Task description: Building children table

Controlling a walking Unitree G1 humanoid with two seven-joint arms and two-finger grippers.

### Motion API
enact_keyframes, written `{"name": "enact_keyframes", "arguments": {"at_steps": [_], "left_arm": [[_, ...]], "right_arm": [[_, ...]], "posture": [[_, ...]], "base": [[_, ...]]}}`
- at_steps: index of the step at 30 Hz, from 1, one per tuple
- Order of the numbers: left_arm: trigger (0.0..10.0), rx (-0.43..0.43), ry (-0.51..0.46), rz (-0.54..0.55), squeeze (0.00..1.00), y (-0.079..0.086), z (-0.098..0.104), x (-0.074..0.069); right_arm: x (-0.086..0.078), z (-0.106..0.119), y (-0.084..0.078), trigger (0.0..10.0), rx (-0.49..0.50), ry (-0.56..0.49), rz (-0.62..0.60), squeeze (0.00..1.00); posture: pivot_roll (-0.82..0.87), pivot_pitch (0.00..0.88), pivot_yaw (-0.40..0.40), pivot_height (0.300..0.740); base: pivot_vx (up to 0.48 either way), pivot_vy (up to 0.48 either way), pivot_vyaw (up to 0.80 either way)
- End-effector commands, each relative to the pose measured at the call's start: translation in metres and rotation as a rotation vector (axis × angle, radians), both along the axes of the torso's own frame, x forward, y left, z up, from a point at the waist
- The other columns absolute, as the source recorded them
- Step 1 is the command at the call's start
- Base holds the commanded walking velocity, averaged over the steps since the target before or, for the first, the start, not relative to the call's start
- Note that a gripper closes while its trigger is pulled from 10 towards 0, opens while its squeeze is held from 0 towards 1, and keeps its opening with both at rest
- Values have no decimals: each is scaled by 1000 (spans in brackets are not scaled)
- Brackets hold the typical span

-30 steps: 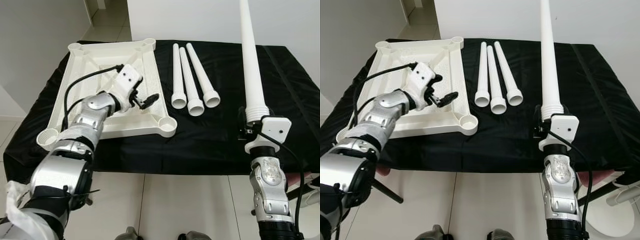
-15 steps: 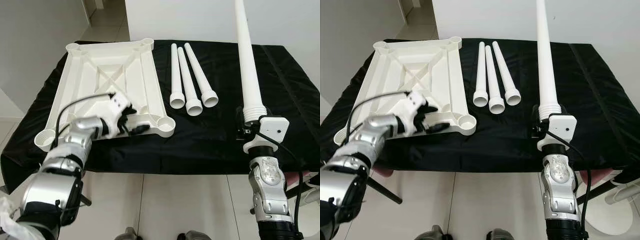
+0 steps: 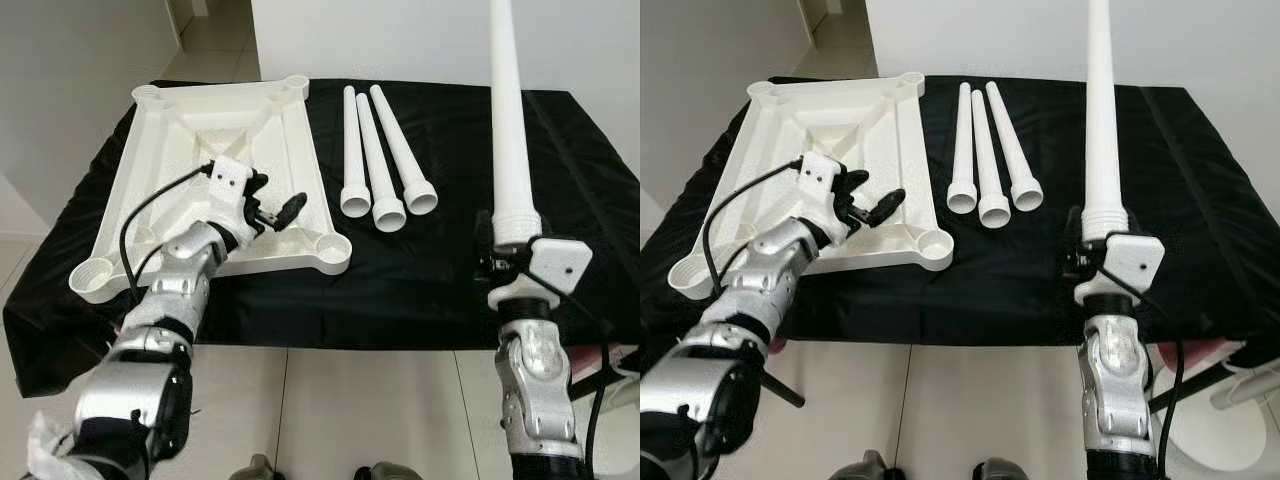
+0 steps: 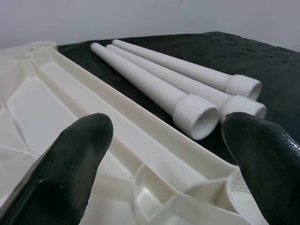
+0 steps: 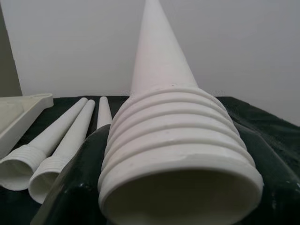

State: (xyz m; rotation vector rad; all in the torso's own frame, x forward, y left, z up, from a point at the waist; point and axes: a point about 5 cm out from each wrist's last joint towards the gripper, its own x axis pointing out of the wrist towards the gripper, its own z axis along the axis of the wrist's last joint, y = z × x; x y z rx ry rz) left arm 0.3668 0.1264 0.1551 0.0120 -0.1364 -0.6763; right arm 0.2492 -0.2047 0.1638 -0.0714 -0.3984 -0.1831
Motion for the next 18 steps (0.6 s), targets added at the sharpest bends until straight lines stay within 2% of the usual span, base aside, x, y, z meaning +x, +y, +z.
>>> {"name": "enact_keyframes", "arguments": {"at_steps": [1,6,8,11,14,18], "left_arm": [[10000,-25,-28,109,0,7,4,2],[10000,-93,-16,143,0,10,7,1],[10000,-121,-21,156,0,9,11,0],[10000,-128,-23,155,0,9,13,-1],[10000,-100,-53,142,0,9,17,0],[10000,-97,-64,133,0,9,19,1]], "right_arm": [[-3,7,1,10000,14,-42,3,0],[-8,10,4,10000,-2,-52,0,0],[-10,16,7,10000,-39,-68,41,0],[-11,19,7,10000,-59,-71,58,0],[-8,26,-2,10000,-113,-80,64,0],[-6,27,-3,10000,-113,-83,57,0]], "posture": [[-55,14,61,740],[-57,11,72,740],[-60,10,86,740],[-61,7,93,740],[-67,5,100,740],[-68,3,100,740]], "base": [[0,0,0],[0,0,0],[0,0,0],[0,0,0],[0,0,0],[0,0,0]]}}
